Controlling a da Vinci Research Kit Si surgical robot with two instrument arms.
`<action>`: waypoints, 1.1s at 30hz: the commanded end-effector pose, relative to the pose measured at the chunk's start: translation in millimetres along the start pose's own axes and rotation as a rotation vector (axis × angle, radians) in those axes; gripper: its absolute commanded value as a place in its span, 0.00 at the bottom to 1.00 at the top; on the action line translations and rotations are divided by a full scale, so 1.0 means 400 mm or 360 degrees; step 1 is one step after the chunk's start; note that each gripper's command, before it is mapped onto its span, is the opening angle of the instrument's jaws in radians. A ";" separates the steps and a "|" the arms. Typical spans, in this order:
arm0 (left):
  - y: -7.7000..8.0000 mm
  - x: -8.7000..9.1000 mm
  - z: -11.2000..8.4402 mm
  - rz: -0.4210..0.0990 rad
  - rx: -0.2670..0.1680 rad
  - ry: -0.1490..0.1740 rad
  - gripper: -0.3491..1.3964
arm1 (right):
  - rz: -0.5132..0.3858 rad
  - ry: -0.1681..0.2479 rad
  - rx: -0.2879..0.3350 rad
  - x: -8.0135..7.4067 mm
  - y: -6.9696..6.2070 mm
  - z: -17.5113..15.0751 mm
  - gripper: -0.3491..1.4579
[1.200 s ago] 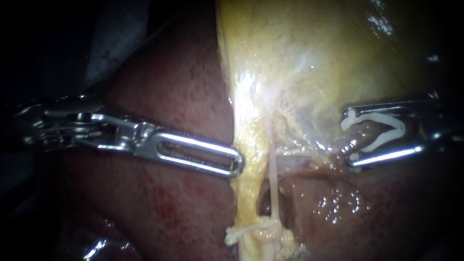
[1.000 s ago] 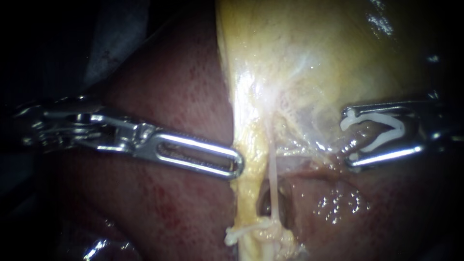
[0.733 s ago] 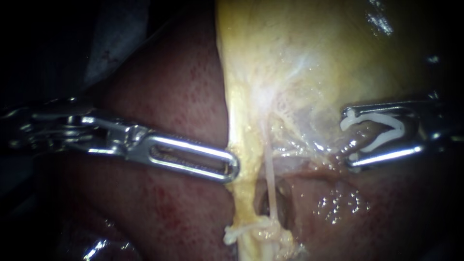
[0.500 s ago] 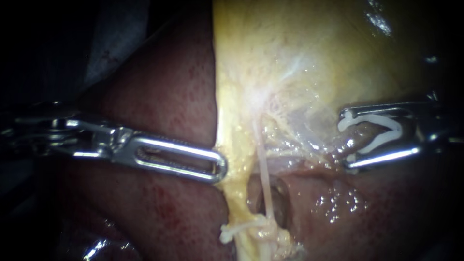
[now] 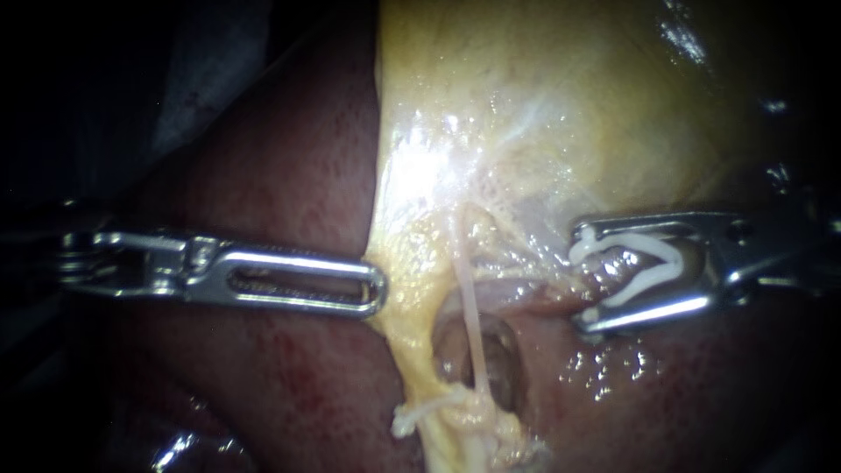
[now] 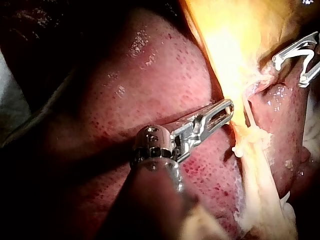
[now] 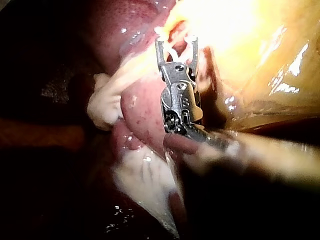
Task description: Clipping second clip left tube
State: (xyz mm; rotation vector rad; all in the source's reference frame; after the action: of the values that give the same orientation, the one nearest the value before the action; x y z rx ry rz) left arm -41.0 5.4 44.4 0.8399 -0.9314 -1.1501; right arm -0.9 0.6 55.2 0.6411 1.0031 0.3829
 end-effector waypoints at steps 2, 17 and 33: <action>-0.0009 0.0003 -0.0005 -0.0003 -0.0013 -0.0007 0.00 | 0.0009 -0.0008 0.0014 -0.0007 -0.0002 0.0030 0.47; -0.0050 0.0005 -0.0029 -0.0022 -0.0023 -0.0019 0.00 | 0.0060 -0.0067 0.0112 -0.0097 -0.0011 0.0232 0.47; -0.0087 0.0014 -0.0031 -0.0028 -0.0009 -0.0003 0.00 | 0.0090 -0.0105 0.0153 -0.0138 -0.0002 0.0315 0.45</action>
State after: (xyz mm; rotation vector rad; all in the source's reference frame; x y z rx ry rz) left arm -41.1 4.2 40.7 0.8441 -0.9243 -1.1693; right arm 7.5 -6.7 63.7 0.7671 0.9464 0.3595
